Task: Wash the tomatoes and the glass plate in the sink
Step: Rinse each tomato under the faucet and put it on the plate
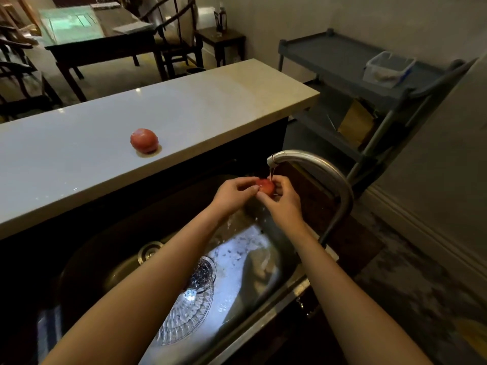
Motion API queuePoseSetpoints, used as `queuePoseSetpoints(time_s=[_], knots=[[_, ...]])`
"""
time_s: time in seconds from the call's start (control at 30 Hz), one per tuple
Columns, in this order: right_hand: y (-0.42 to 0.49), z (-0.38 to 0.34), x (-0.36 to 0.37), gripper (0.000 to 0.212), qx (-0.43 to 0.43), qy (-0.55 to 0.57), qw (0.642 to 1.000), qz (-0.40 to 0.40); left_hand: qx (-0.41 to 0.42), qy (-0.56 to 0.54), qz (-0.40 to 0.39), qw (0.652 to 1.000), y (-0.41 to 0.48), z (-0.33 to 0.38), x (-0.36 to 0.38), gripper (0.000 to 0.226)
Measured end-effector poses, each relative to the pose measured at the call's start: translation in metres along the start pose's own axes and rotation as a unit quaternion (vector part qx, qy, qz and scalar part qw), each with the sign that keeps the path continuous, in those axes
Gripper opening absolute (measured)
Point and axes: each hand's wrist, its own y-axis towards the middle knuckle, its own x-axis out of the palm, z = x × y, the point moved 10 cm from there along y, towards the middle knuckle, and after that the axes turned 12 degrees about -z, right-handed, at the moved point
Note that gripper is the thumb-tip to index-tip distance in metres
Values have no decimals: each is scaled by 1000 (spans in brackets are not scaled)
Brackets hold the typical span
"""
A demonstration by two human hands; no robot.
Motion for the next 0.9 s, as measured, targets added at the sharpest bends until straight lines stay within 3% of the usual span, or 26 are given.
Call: queuePoseSetpoints(time_s=[0.43, 0.7, 0.9], knots=[[-8, 7, 19, 42, -1, -18, 1000, -4, -6, 31, -4, 999, -3, -19, -7, 34], [-8, 32, 61, 46, 62, -169, 983, -41, -103, 52, -45, 992, -20, -72, -11, 30], [-8, 38, 91, 46, 78, -289, 953, -45, -110, 100, -1, 989, -42, -89, -44, 27]])
